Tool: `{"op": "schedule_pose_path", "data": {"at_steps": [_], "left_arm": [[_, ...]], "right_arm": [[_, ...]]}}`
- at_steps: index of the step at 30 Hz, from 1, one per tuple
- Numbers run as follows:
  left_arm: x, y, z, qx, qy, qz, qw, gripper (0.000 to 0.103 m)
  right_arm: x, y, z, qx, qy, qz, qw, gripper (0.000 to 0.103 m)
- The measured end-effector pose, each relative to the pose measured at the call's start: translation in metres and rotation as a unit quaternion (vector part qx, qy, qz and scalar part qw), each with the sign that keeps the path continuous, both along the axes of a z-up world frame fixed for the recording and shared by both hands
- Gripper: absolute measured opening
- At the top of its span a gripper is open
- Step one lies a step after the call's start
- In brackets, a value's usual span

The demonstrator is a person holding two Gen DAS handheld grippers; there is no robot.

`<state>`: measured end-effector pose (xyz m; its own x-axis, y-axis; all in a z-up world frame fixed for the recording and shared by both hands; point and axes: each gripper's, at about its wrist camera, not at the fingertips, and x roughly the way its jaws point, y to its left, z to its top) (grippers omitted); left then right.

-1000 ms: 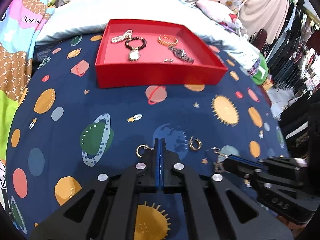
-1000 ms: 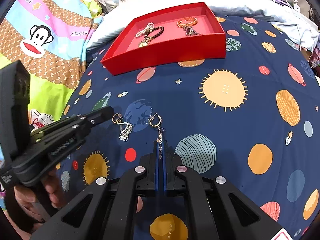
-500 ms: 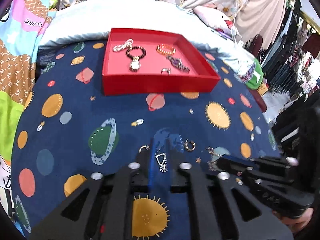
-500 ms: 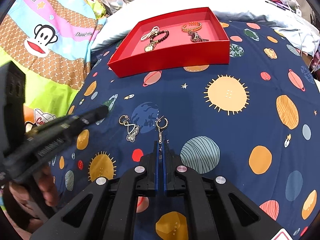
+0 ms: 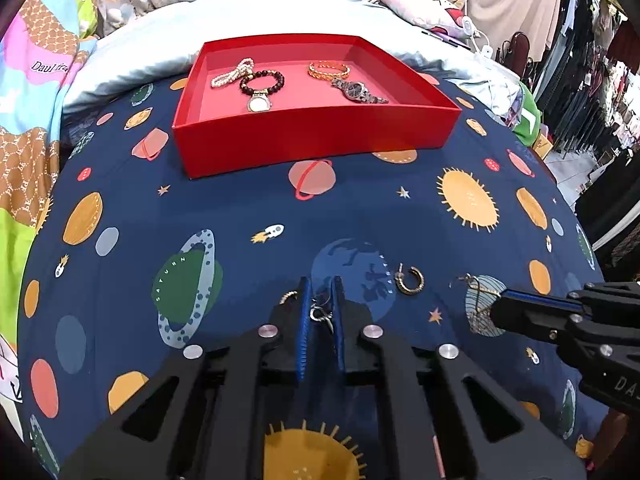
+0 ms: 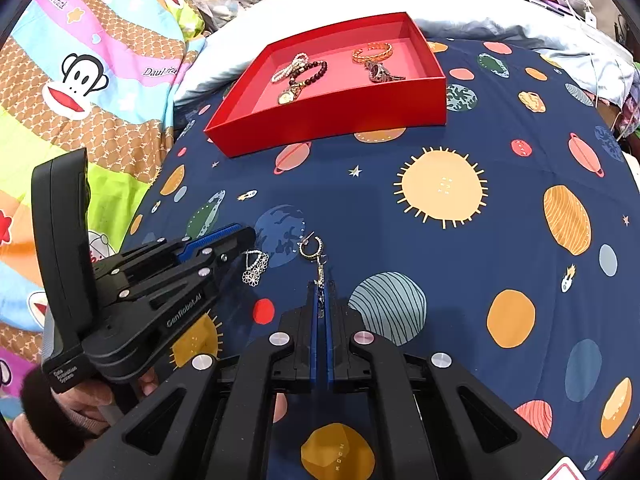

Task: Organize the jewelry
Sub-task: 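Carry the drop earring and silver pendant into the red tray and release both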

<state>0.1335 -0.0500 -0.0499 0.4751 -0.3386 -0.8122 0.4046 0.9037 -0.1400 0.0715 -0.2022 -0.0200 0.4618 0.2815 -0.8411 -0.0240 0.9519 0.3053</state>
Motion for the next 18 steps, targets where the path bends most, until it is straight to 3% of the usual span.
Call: {"op": "schedule_pose_path", "data": {"at_steps": [8, 11, 18], "left_arm": [[-0.004, 0.015, 0.023, -0.049, 0.011, 0.009, 0.9987, 0.0], [-0.009, 0.027, 0.045, -0.087, 0.012, 0.015, 0.996, 0.0], [-0.017, 0.047, 0.094, -0.128, -0.014, 0.03, 0.9913, 0.0]], "right_arm": [[0.0, 0.001, 0.005, 0.001, -0.006, 0.001, 1.0, 0.002], [-0.002, 0.002, 0.013, 0.003, -0.015, 0.004, 1.0, 0.002], [-0.003, 0.003, 0.041, 0.005, -0.046, 0.01, 0.999, 0.002]]}}
